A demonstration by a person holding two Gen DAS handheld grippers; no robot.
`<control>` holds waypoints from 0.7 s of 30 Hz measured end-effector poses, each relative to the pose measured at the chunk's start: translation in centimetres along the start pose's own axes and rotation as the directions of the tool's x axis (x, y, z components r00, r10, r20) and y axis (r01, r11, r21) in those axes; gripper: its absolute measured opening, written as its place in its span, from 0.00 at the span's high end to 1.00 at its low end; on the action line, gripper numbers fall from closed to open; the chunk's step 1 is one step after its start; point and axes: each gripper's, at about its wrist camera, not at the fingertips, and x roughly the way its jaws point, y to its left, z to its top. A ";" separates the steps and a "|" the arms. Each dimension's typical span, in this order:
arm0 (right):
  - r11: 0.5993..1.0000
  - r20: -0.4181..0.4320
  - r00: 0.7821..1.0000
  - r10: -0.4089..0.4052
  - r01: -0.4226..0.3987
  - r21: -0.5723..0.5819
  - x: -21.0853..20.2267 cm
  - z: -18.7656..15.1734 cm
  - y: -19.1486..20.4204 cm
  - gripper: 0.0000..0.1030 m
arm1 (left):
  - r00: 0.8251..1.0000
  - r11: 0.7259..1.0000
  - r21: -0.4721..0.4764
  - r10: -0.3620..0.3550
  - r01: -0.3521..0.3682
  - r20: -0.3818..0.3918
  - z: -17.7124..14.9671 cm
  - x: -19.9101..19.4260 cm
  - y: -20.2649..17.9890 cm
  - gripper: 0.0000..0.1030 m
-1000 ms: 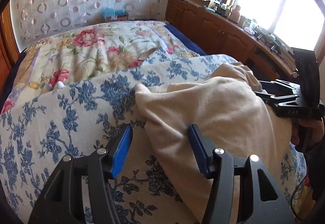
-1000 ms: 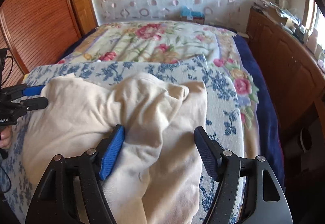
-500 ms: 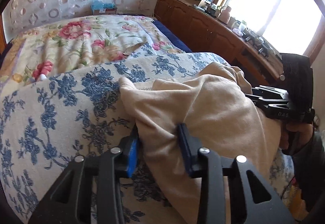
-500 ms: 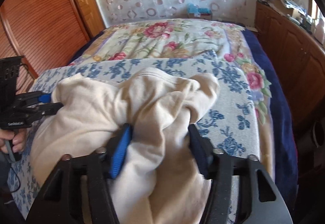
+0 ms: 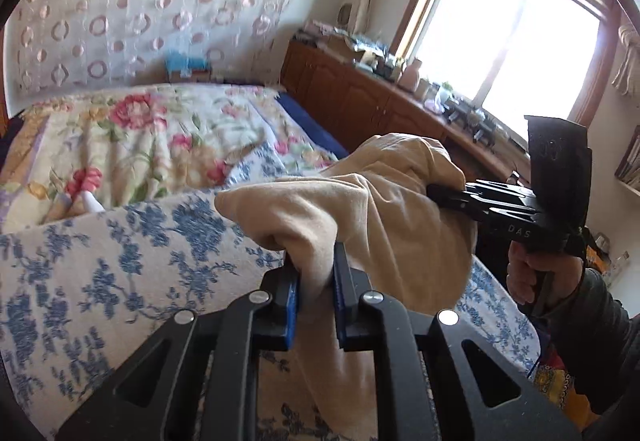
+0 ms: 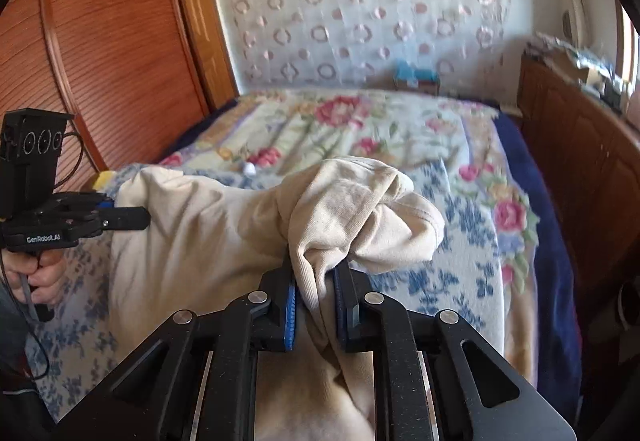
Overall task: Fold small clothes
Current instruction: 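Lift the folded shirt with both grippers and carry it toward the yellow plush toy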
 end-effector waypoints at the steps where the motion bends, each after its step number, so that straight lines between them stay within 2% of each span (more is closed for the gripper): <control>1: 1.000 0.014 1.000 0.006 -0.006 -0.015 -0.3 0.6 0.8 0.88 | 1.000 1.000 -0.008 0.010 -0.010 0.028 -0.1 -1.4 0.2 0.89; 4: 0.998 0.042 0.999 0.028 -0.025 -0.059 -0.4 2.3 3.1 0.89 | 0.996 0.998 -0.033 0.048 -0.045 0.082 -0.6 -4.6 1.6 0.89; 9: 0.984 0.064 0.993 0.095 -0.084 -0.156 2.0 6.0 8.6 0.89 | 0.975 0.983 -0.106 0.168 -0.153 0.144 -2.9 -10.4 5.9 0.89; 13: 0.954 0.060 0.985 0.161 -0.140 -0.267 5.9 9.5 14.8 0.89 | 0.942 0.950 -0.183 0.284 -0.252 0.180 -5.3 -14.5 10.1 0.89; 15: 0.933 0.025 0.980 0.196 -0.179 -0.311 8.7 11.3 18.2 0.89 | 0.904 0.921 -0.238 0.362 -0.309 0.227 -6.9 -16.8 12.4 0.89; 17: 0.911 0.001 0.976 0.216 -0.201 -0.360 11.6 12.9 21.9 0.89 | 0.881 0.894 -0.280 0.416 -0.350 0.226 -8.4 -18.0 14.5 0.89; 21: 0.864 -0.031 0.969 0.246 -0.233 -0.447 16.2 14.9 28.7 0.89 | 0.858 0.849 -0.360 0.474 -0.386 0.199 -10.7 -18.8 18.0 0.89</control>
